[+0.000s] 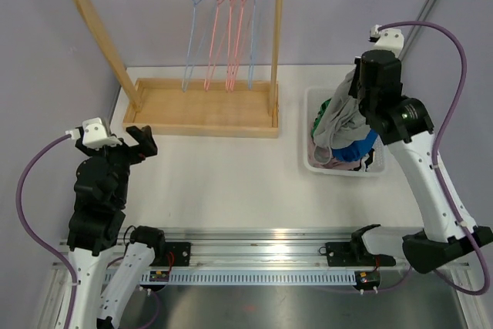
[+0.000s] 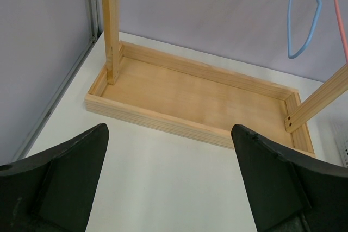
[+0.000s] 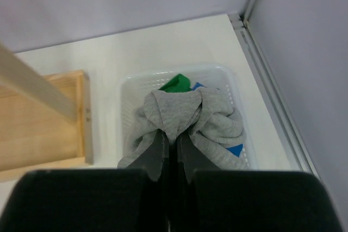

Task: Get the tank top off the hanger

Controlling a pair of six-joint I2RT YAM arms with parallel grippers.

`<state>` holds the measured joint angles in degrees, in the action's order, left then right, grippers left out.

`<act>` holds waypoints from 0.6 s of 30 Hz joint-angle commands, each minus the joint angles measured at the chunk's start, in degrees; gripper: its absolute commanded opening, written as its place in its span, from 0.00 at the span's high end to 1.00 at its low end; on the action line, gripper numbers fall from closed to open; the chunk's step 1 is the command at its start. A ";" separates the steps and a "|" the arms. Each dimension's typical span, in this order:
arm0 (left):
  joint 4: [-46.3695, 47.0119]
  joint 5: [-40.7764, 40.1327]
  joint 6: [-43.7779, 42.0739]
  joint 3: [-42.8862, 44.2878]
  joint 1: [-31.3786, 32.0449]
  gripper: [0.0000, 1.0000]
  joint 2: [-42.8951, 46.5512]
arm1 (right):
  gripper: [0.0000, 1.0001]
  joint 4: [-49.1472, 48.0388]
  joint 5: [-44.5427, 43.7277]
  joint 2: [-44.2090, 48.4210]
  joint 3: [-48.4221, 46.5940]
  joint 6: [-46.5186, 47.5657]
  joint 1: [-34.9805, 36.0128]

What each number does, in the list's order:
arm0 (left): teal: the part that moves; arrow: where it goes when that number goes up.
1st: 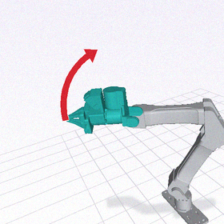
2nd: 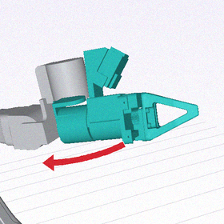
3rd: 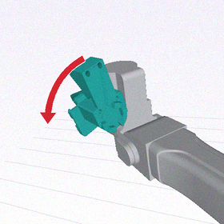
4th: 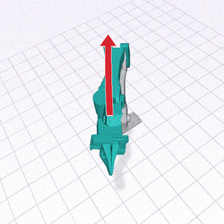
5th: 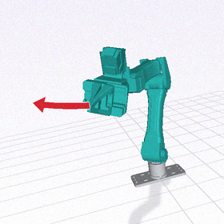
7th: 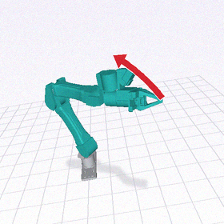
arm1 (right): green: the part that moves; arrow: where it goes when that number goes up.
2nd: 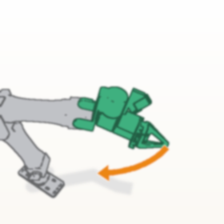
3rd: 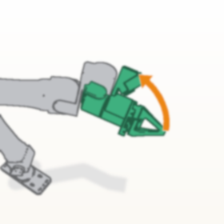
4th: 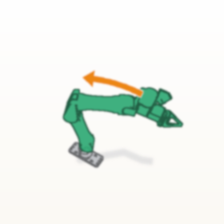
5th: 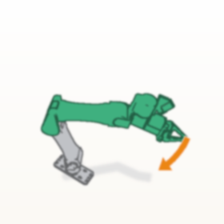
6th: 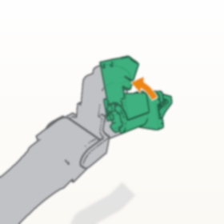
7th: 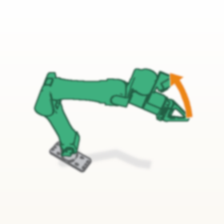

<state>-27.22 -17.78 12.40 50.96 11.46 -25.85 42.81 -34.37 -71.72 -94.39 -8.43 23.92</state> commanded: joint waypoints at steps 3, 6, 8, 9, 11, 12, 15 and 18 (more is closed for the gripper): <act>3.67 -1.64 -0.80 -0.33 0.31 0.01 0.80 | 1.00 -4.22 17.64 -10.08 3.07 -0.54 -12.31; 3.41 -3.13 -1.24 -0.25 0.49 0.01 1.15 | 1.00 -5.28 26.51 -19.57 3.68 -2.47 -17.41; 3.23 -4.97 -1.42 -0.16 0.49 0.01 1.67 | 1.00 -6.85 28.30 -25.53 5.35 -4.65 -19.08; 3.05 -6.38 -1.50 -0.25 0.49 0.01 2.20 | 1.00 -7.82 28.91 -27.05 8.05 -5.28 -19.18; 3.05 -7.18 -1.51 -0.25 0.49 0.01 2.47 | 1.00 -10.54 29.27 -30.75 10.98 -7.91 -19.35; 3.14 -7.01 -1.42 -0.33 0.58 0.01 2.29 | 0.99 -11.33 30.23 -31.97 13.07 -8.53 -19.79; 3.14 -6.04 -1.42 -0.25 0.66 0.01 1.59 | 0.94 -13.45 33.21 -36.55 14.93 -8.89 -19.97; 3.05 -6.21 -1.42 -0.25 0.66 0.01 1.68 | 0.91 -13.36 37.26 -39.37 14.41 -7.57 -19.97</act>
<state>-27.24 -22.35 11.79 50.96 11.86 -24.05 27.79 -2.74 -107.37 -81.21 -15.59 4.29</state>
